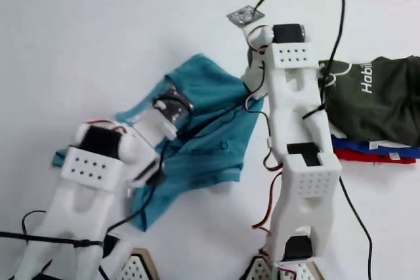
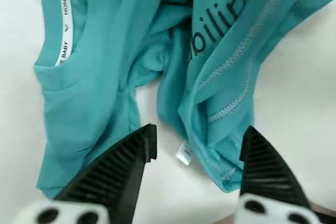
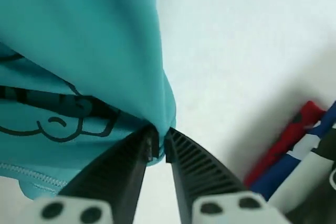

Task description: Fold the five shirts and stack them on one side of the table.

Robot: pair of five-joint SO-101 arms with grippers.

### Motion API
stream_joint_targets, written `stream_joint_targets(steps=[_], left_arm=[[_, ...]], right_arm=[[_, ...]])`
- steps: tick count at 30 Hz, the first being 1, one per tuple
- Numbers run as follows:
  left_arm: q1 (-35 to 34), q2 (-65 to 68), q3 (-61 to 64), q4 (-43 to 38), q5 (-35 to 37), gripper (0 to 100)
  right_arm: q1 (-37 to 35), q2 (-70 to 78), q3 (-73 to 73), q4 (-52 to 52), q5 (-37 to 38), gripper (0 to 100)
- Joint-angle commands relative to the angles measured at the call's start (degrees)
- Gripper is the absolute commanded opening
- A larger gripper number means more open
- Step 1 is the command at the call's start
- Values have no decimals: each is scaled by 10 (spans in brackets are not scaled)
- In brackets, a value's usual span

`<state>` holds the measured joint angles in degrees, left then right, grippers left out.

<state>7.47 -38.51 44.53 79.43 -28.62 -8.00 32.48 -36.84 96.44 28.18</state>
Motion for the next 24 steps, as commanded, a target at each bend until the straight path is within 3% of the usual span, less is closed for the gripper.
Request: stream_joint_targets(steps=[1, 6, 10, 14, 15, 21, 24], left_arm=[[10, -11, 36, -44, 1, 277], [9, -11, 106, -105, 1, 277], [9, -11, 136, -116, -33, 269], [-16, -11, 178, -113, -73, 85], [-32, -11, 189, -114, -80, 17], [-198, -16, 196, -113, -155, 25], [-320, -16, 153, -113, -187, 24]], right_arm=[[25, -54, -19, -7, 1, 140], [28, -58, -28, -7, 5, 299], [14, -52, -24, -33, 2, 292], [-17, -52, -24, -88, 1, 283], [-29, -47, -23, -101, 1, 283], [-75, 51, -55, -155, -4, 283], [-81, 102, -107, -167, -61, 283]])
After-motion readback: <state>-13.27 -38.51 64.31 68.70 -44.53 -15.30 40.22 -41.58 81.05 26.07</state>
